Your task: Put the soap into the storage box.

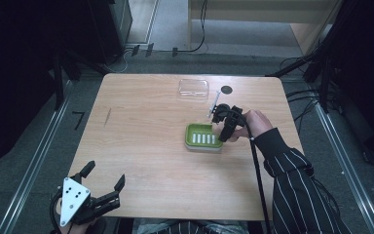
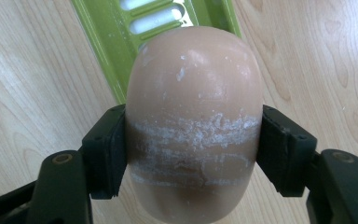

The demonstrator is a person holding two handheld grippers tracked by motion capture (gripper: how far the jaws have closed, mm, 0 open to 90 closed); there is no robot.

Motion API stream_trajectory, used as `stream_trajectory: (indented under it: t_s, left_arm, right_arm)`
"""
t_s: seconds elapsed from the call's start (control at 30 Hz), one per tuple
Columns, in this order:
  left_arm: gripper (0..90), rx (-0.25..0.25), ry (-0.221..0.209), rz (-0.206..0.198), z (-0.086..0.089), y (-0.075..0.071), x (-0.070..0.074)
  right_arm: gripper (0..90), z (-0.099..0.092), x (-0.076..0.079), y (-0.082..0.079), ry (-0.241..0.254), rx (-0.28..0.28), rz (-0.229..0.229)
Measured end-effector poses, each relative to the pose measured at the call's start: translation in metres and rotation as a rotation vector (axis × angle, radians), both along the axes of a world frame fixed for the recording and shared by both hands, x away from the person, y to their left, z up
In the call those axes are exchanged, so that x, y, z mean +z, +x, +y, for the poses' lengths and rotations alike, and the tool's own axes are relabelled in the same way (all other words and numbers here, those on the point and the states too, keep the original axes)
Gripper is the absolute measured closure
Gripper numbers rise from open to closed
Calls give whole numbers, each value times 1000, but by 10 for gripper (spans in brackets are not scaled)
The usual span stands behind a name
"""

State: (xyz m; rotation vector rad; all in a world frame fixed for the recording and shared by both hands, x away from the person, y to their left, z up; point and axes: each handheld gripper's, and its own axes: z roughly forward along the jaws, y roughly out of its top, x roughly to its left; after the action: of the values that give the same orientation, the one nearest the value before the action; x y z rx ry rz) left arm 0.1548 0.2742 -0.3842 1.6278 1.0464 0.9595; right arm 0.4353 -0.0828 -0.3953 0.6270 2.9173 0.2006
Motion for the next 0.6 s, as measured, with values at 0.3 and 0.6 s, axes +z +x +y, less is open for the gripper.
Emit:
stream_trajectory:
  t_s: [0.3,0.6]
  left_arm:
    - [96,8,2,0,1,-1,0]
    - [96,19,3,2,3,-5,0]
  right_arm:
    - [335,8,2,2,2,29,-3]
    - [335,15,0,4,0,63,0]
